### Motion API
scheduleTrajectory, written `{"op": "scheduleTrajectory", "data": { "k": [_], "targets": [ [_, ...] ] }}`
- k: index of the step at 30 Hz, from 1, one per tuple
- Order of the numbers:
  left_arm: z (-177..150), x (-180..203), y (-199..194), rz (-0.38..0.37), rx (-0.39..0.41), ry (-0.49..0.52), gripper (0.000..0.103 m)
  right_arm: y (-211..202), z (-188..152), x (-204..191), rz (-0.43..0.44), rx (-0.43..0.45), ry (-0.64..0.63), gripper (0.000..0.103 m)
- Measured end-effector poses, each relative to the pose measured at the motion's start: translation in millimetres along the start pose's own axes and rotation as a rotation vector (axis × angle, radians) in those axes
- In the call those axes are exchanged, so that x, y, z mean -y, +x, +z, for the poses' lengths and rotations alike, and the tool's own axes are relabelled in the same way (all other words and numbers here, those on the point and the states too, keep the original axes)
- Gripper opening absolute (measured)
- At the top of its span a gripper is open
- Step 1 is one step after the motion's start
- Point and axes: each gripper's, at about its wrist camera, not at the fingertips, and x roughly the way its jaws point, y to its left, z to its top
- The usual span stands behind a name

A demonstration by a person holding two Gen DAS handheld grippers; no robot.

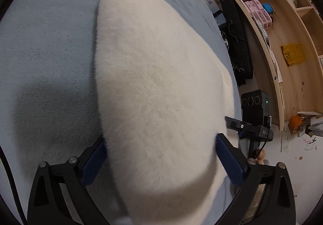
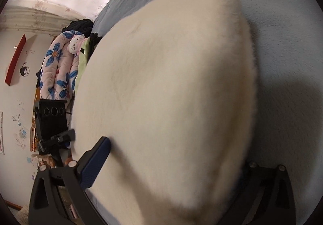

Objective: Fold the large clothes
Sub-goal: 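Lift the cardigan with the left tool while the right tool holds its other side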

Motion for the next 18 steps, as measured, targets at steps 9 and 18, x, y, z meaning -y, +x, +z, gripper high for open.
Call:
{"op": "scheduleTrajectory", "data": {
  "k": [9,18],
  "targets": [
    [-0.4,18.4,11.5,0.067,0.018,0.044,0.103,2.6,-6.2,-3.2,-0.037,0.035,-0.039,0.103],
    [0.3,34.5,8.8,0.16,0.044,0.054,0.098,6.9,-6.1,-10.2,-0.095,0.063,-0.03,0.101]
  ]
}}
